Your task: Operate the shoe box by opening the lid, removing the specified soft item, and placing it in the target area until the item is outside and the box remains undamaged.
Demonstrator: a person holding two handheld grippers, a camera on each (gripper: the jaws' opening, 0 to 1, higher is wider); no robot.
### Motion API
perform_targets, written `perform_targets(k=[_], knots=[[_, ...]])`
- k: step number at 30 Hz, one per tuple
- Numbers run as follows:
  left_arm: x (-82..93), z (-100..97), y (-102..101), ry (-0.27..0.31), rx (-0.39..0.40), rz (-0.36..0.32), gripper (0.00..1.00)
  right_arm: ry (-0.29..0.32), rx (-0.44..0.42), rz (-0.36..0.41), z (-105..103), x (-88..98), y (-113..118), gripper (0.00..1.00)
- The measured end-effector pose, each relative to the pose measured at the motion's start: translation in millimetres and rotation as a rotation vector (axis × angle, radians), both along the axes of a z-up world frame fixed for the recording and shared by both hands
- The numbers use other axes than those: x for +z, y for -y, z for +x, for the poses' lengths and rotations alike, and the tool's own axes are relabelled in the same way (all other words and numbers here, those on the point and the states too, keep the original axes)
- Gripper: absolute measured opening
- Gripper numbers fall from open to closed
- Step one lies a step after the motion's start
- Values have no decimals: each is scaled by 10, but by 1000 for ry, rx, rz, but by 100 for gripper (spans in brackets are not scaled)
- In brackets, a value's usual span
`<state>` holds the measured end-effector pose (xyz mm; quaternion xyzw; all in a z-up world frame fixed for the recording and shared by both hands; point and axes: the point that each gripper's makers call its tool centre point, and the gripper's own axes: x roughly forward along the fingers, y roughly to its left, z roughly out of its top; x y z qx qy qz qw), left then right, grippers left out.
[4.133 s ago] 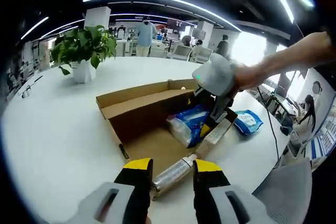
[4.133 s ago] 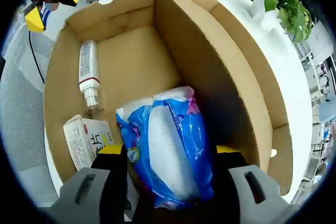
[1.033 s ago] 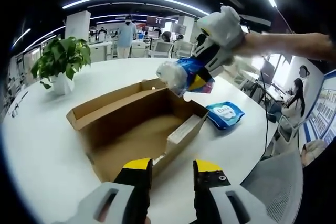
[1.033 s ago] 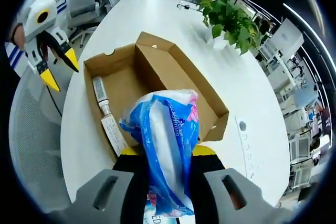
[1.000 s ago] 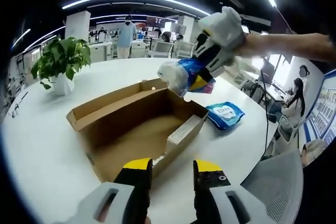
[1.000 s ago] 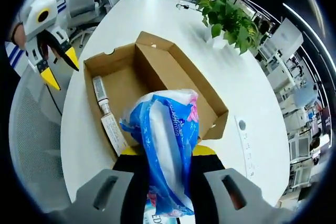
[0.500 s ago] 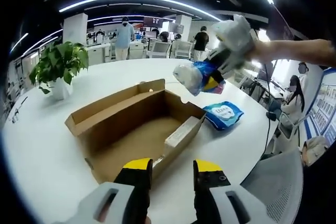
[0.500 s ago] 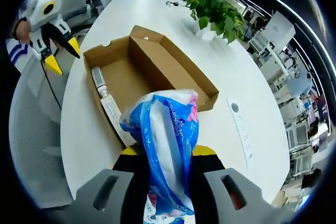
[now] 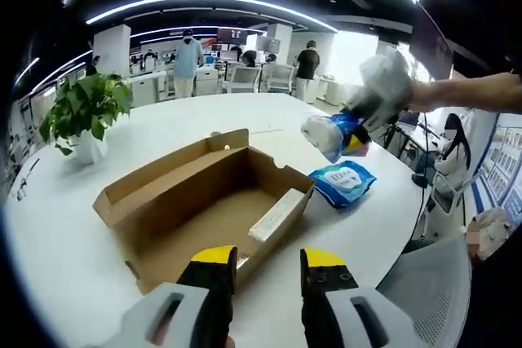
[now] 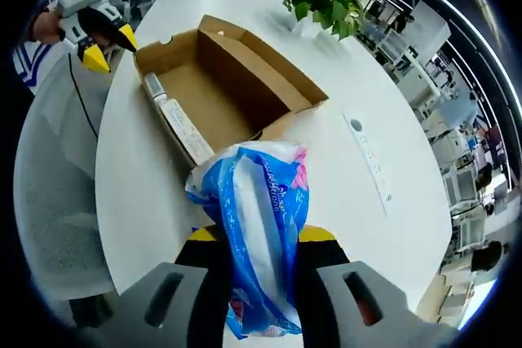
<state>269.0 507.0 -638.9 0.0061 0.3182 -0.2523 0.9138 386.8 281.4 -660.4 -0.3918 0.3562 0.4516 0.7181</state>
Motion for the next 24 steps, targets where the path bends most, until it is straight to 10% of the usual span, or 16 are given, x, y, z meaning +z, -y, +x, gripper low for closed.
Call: perform_targets(k=[24], knots=[[1,25,366,-8,-12,5,31,-39,-140,-29,-294,-222,1097,25]])
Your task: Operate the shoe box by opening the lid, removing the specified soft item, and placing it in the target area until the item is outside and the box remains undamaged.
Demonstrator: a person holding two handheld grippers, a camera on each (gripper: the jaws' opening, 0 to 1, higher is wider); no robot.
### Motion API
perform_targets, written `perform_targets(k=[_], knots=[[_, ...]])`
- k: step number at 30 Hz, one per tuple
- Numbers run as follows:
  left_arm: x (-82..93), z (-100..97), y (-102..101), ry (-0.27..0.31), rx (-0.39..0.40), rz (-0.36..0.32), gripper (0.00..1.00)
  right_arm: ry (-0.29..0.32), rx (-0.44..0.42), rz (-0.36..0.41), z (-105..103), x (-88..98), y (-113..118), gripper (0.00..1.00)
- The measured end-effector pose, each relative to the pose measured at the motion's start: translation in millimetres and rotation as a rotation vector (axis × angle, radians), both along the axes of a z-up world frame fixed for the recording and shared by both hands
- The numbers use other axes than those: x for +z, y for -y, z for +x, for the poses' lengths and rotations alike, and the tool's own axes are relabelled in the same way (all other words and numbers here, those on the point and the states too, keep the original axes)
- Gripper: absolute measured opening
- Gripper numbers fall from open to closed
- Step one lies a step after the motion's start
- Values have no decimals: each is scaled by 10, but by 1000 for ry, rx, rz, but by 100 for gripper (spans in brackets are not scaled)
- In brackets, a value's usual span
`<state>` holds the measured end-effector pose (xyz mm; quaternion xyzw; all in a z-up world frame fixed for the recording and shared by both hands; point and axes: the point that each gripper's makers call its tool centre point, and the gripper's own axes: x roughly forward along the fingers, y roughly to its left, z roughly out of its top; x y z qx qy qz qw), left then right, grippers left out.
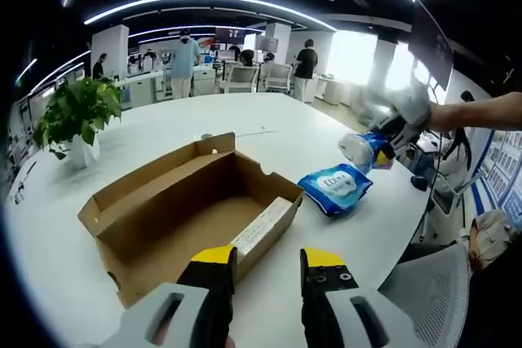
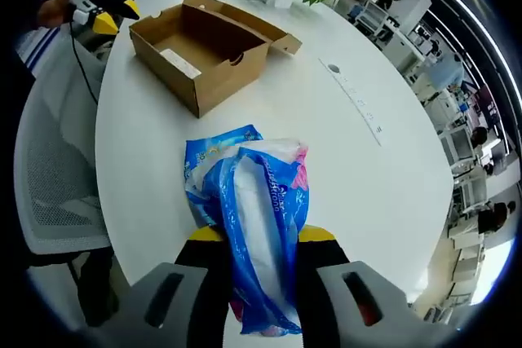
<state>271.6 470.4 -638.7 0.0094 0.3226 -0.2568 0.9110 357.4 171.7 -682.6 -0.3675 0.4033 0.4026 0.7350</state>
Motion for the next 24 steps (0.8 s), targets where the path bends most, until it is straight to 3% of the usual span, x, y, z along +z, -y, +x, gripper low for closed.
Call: perform_targets(k=[8,24], knots=[[-14,-14,118,-20,13,-30,31,-17,-31,-28,-143,-127,374,25],[-26,13,282,-34,3,-9,31,-68,-90,-64,-429,-381,946,25]])
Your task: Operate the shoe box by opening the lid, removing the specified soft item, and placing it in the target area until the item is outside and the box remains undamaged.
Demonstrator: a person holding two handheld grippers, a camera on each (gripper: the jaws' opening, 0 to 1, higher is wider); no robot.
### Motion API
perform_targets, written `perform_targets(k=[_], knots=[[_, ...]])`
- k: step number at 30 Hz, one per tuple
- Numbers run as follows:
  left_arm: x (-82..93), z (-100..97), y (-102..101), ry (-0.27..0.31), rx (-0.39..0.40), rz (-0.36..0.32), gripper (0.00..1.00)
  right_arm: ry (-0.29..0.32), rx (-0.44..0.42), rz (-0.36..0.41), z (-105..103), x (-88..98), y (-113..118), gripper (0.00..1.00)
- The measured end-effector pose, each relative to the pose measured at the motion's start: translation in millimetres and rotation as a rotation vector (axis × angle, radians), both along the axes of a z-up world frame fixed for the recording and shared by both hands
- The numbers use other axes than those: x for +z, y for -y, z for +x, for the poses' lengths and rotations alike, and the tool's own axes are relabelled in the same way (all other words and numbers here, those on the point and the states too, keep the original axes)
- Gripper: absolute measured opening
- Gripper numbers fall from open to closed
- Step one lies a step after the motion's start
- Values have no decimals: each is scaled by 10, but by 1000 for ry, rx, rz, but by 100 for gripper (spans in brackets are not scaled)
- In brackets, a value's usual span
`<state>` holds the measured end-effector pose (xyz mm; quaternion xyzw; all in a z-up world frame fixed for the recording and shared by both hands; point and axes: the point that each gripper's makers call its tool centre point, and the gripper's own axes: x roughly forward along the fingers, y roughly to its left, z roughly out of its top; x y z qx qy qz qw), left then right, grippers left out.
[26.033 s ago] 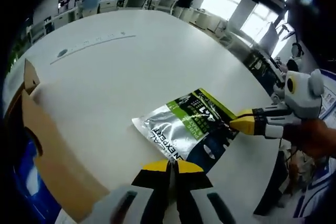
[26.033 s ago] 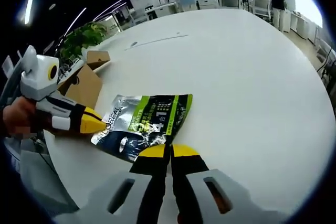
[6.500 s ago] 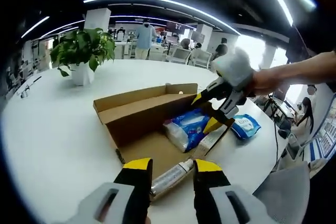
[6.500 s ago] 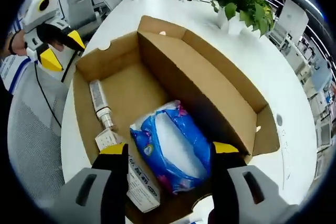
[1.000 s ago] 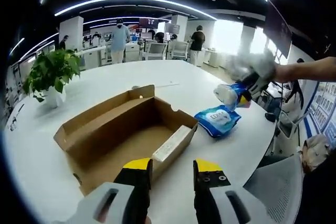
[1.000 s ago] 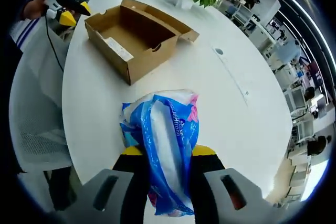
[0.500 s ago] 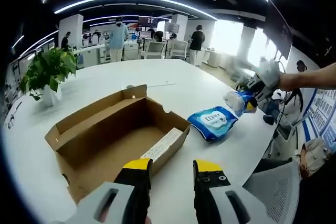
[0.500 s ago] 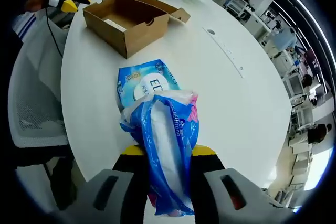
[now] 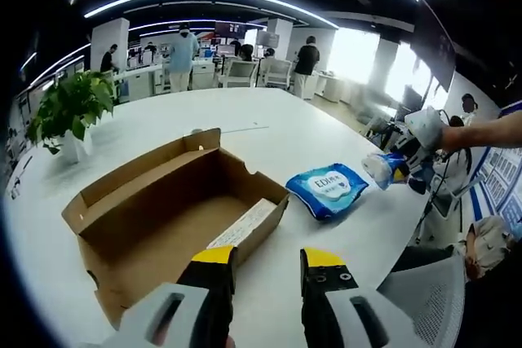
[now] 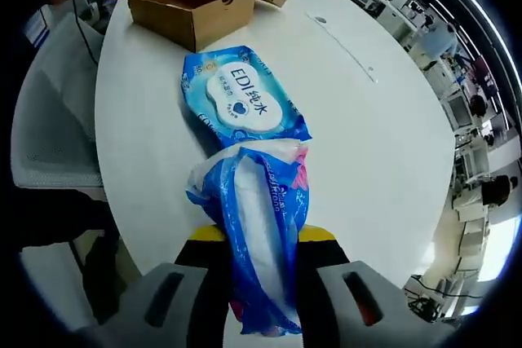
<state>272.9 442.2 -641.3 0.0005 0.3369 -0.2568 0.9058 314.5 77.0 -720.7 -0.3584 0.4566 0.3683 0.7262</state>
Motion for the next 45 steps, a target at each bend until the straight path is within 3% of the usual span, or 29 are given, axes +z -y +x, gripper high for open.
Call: perform_targets(k=[14,30,45], knots=[[-25,-14,-36,-11,19,14,31,-31,23,-27,10,-165,120,25],[-33,-117,-374,-29,127,22,31,-44,121,-95,343,-332,199,26],[-47,-192,-507,-42,185,41,31,-44,199,-134,581,-495,148,28]])
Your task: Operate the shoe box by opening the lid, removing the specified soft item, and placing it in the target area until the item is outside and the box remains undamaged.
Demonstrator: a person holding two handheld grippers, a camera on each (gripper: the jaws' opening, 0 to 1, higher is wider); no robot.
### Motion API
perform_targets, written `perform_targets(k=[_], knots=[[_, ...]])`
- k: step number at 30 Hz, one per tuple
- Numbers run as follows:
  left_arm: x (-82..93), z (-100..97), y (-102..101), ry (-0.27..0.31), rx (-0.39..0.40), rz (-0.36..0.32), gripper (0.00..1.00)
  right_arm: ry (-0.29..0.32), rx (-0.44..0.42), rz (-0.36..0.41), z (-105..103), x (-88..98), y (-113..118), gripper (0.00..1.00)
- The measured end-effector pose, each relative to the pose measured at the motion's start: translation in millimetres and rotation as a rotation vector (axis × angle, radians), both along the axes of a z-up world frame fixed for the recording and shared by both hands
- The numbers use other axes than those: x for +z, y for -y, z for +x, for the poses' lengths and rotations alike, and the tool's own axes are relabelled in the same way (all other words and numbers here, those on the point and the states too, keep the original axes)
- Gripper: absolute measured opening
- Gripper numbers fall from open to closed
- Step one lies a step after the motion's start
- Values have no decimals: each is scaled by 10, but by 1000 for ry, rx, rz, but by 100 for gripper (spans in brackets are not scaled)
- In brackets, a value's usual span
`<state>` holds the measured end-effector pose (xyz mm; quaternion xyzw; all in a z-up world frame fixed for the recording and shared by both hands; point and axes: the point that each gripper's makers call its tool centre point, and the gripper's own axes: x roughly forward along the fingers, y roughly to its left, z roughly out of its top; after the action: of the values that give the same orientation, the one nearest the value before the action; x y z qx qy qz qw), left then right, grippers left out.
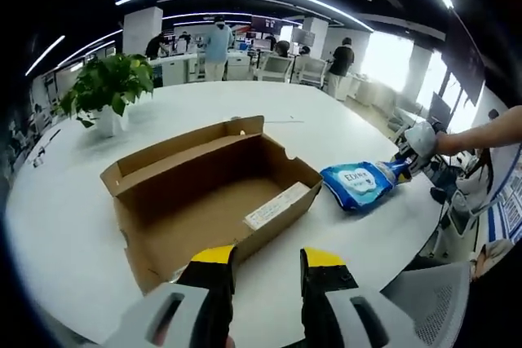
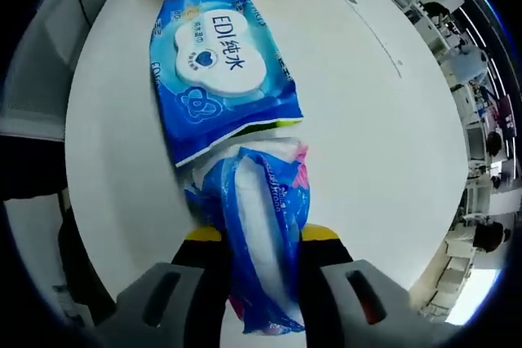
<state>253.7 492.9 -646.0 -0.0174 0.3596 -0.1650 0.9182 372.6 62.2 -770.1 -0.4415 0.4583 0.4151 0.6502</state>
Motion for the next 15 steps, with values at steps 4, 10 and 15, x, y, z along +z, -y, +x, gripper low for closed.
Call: perform_targets(k=[4,10,15], knots=[[-6,-7,-31,-3,15,0,31,0,-6,8,43,-9,-13,30],[-17,7,-22,-5,18,1,31,-6,40,2,40,-49,-36,33],[-34,17,-7,-7,14,0,31,-4,53,1,58,-56,-32,36]])
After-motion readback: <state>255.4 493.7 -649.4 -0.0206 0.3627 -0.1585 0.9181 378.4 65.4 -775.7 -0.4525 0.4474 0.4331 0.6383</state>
